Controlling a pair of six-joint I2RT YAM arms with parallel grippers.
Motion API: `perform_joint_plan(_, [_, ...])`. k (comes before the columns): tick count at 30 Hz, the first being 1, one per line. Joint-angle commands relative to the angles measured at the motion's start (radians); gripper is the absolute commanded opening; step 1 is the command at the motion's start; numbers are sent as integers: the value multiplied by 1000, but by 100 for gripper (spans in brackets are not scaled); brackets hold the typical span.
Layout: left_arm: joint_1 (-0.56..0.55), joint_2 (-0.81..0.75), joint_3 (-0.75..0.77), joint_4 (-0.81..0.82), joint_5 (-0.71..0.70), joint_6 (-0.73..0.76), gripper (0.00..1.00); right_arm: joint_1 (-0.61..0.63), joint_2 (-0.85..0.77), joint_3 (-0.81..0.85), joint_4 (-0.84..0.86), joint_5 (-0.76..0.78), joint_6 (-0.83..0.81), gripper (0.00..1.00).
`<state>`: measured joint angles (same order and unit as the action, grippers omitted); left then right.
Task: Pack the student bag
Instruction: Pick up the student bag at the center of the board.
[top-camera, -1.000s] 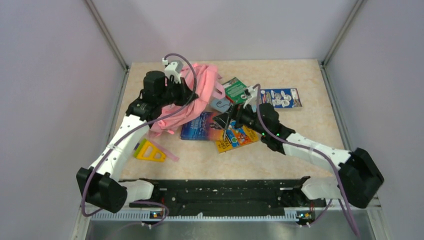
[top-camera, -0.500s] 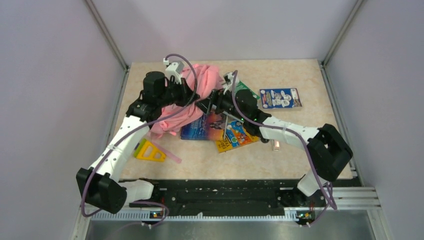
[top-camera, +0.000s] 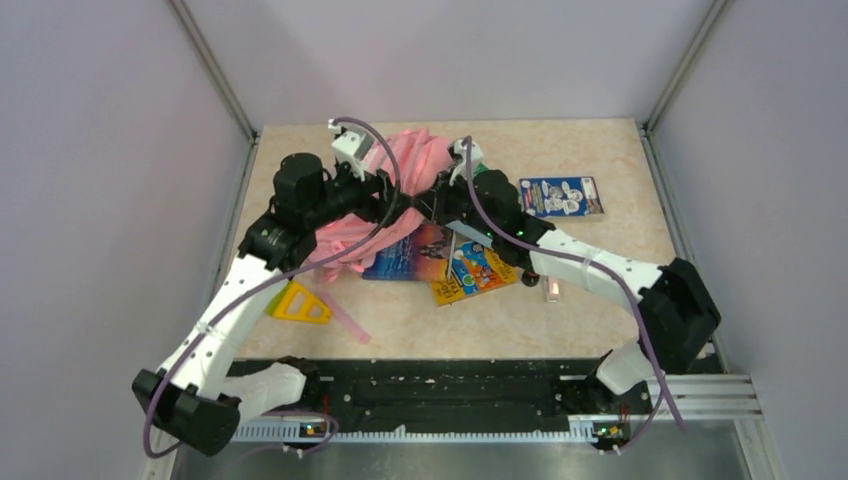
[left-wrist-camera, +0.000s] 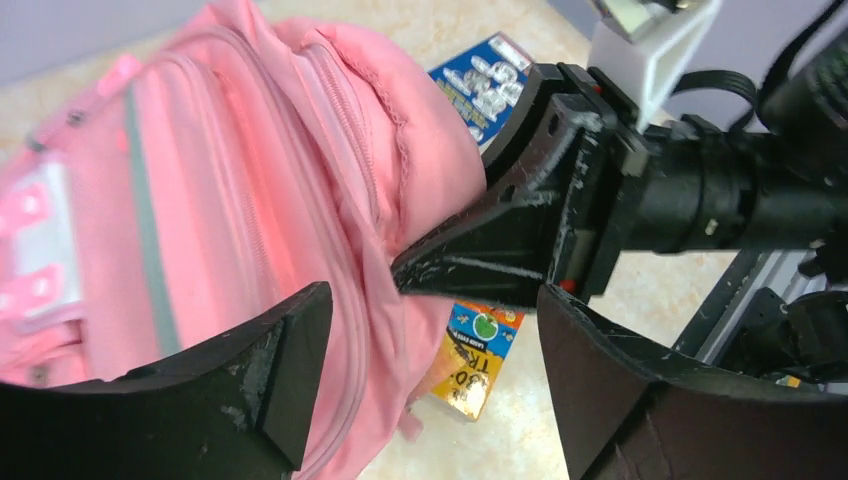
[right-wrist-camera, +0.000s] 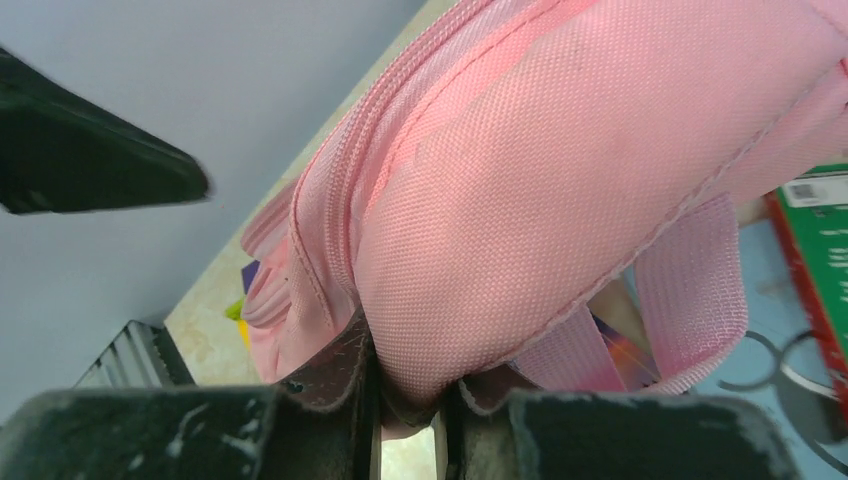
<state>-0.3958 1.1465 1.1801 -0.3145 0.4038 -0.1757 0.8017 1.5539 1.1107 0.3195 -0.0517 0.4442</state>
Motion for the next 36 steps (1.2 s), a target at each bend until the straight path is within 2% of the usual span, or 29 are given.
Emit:
perform_joint_plan(1, [-24,-130,17,12,-26,124,84,-52,-195,44,-41,123,-102,0])
perform_joint_plan(7, [-54,-191,-96,-84,-52,223,88,-164,-261,55,-193,-30,-116,0])
perform_joint_plan(10, [-79,-182,-154,-114,-42,242,88,-170,-267,81,-281,-31,-171,0])
perform_joint_plan(14, [-111,-162,-158,-134,-46,259,89,-170,-271,89,-348,-42,-191,0])
perform_joint_plan(19, [-133,-130,-181,-93,-51,246,91,-170,-286,65,-354,-150,-188,0])
perform_joint_plan(23, [-196,-109,-192,-75,-295,261,93,-170,-302,48,-353,-220,-180,0])
perform_joint_plan(27, [-212,-98,-228,-35,-510,258,96,-170,-322,29,-356,-271,-176,0])
perform_joint_plan(32, [-214,-76,-221,-45,-365,280,97,-171,-337,21,-368,-295,-186,0])
perform_joint_plan(36, [-214,-69,-229,-27,-343,288,97,-170,-335,24,-383,-331,-198,0])
